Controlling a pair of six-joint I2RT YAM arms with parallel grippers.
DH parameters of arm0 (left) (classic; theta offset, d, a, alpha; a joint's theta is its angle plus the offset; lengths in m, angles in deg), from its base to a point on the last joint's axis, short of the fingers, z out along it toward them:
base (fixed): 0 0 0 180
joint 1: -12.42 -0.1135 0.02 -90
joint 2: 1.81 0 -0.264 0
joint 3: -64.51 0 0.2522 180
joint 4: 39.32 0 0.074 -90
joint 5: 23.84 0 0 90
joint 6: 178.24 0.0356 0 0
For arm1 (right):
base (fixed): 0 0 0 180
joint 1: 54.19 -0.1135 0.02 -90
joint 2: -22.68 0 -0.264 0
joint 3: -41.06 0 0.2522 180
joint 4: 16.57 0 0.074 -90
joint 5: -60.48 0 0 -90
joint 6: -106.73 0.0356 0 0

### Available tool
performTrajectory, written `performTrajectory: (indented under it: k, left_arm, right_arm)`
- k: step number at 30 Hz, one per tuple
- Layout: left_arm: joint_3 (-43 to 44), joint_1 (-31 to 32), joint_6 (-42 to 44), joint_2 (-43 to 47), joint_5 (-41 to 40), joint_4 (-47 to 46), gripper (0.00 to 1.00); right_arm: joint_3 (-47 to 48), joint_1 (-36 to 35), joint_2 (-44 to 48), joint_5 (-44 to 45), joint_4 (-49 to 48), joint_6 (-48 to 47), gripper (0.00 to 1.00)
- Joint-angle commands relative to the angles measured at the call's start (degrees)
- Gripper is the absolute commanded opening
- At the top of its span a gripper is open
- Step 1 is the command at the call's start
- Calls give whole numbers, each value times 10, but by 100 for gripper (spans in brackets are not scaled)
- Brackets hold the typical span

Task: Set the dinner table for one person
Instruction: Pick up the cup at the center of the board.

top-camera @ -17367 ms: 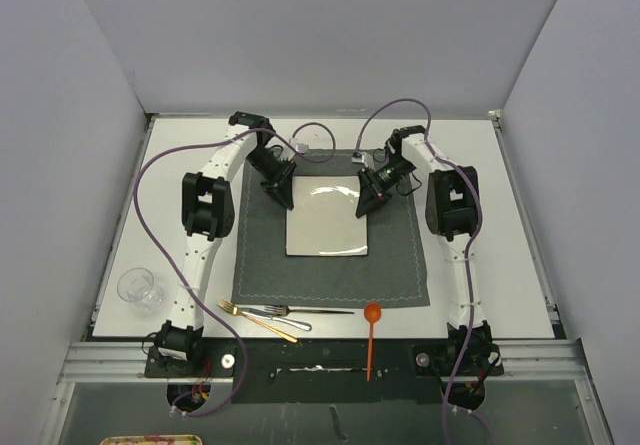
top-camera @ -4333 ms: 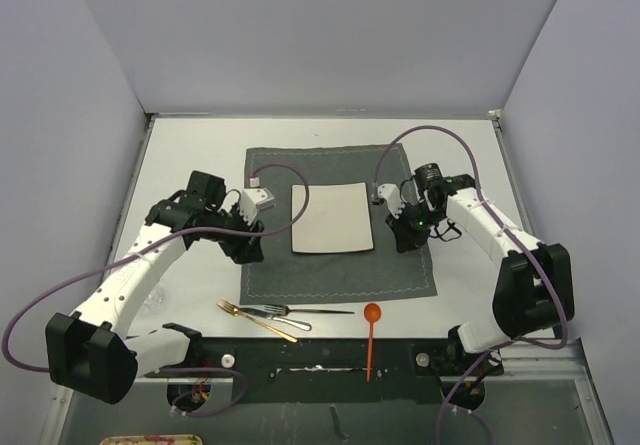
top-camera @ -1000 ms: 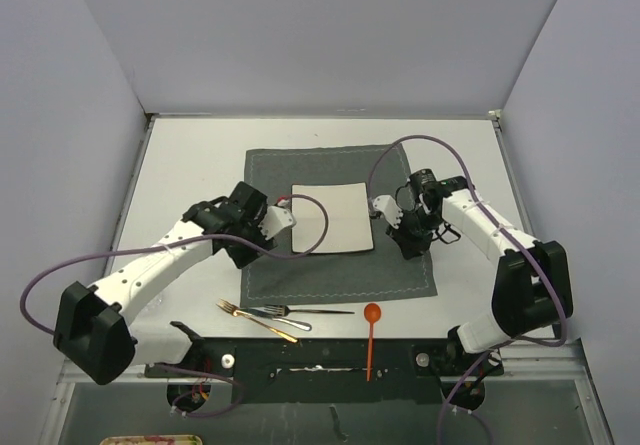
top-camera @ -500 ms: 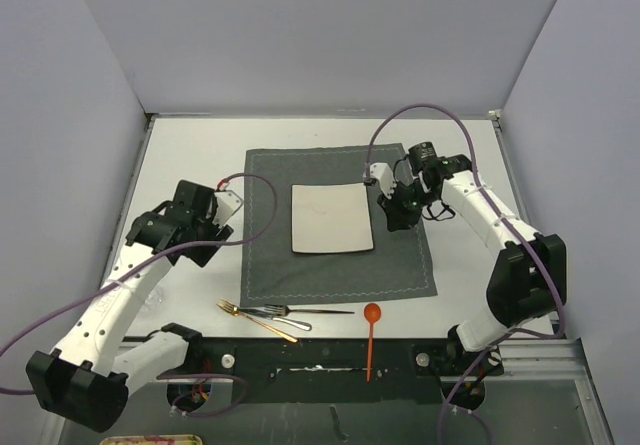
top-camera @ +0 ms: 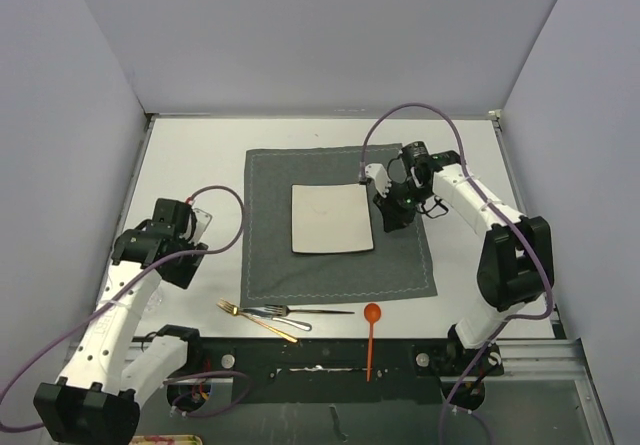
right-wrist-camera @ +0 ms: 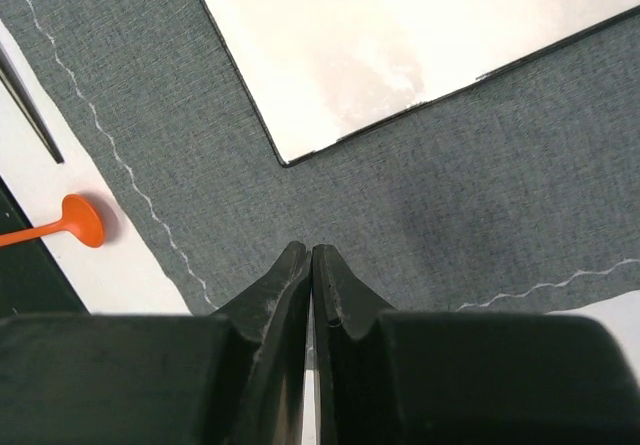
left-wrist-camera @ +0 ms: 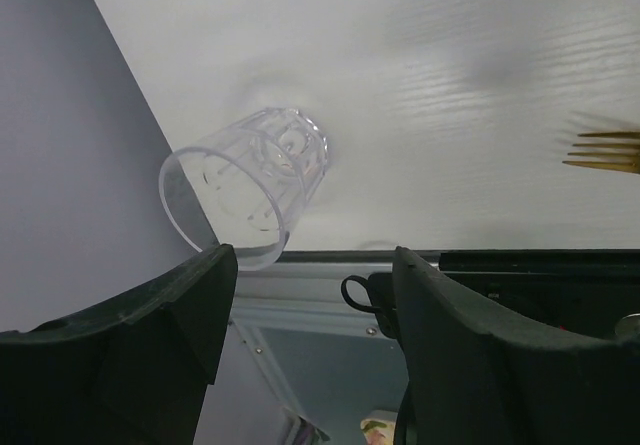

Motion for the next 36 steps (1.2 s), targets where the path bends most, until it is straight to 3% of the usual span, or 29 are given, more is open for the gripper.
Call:
performTrajectory:
  k: [1, 10, 16, 36]
  left_arm:
    - [-22, -24, -19, 18, -22, 11, 62]
    - [-44, -114, 6, 30, -2, -32, 62]
    - [-29, -181, 16, 23, 53, -32, 62]
    - [-62, -273, 86, -32, 126, -101, 59]
  right_arm:
    - [43, -3, -12, -15, -1, -13, 5]
    - [76, -3, -18, -6, 22, -26, 3]
    - [92, 0, -22, -4, 36, -34, 3]
    - [134, 0, -16, -14, 74, -32, 2]
